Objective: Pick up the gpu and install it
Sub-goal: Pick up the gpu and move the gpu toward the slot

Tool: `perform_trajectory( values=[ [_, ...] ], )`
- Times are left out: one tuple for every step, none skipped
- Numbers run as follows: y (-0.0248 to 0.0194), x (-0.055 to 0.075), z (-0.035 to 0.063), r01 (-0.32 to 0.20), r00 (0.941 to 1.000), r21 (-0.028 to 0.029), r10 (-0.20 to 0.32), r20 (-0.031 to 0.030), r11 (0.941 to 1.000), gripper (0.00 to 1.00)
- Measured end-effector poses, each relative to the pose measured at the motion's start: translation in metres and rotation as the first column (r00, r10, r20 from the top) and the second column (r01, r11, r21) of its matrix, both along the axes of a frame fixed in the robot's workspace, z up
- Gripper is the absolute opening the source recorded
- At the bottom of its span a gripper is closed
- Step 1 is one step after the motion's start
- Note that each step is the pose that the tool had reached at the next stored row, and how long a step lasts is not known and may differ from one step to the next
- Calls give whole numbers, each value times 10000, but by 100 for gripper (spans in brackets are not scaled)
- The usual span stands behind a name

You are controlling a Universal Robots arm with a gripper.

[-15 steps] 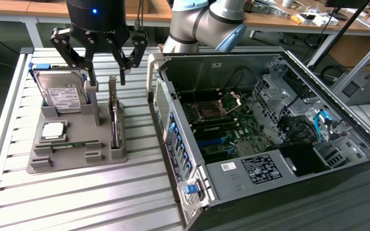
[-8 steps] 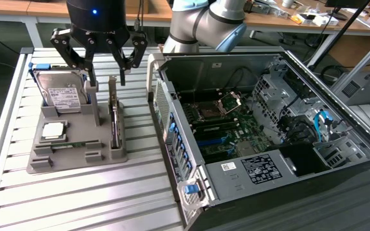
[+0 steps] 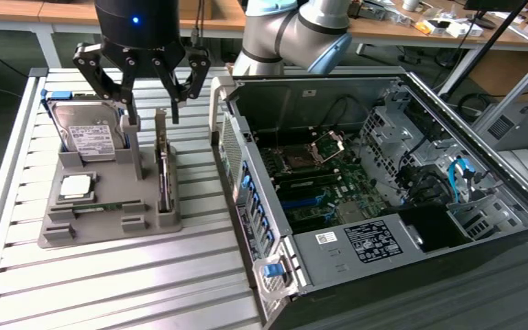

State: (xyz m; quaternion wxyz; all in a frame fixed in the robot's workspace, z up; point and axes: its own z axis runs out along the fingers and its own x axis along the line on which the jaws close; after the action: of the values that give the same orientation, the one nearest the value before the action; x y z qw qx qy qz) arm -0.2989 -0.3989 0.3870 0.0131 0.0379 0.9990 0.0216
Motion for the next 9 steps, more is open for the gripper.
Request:
perform_trajectory(
  values=[
    [0,0,-2,0,10000,-1,0,-1,10000,57],
    [0,0,-4,0,10000,0,0,0,10000,57],
    [0,0,-8,0,10000,0,0,0,10000,57],
    [0,0,-10,0,10000,-1,0,-1,10000,57],
    [0,0,-11,0,10000,-1,0,-1,10000,57],
    [0,0,-13,0,10000,0,0,0,10000,57],
    [0,0,-14,0,10000,0,0,0,10000,57],
    [0,0,-15,0,10000,0,0,0,10000,57],
    [0,0,-17,0,10000,0,0,0,10000,57]
  ],
)
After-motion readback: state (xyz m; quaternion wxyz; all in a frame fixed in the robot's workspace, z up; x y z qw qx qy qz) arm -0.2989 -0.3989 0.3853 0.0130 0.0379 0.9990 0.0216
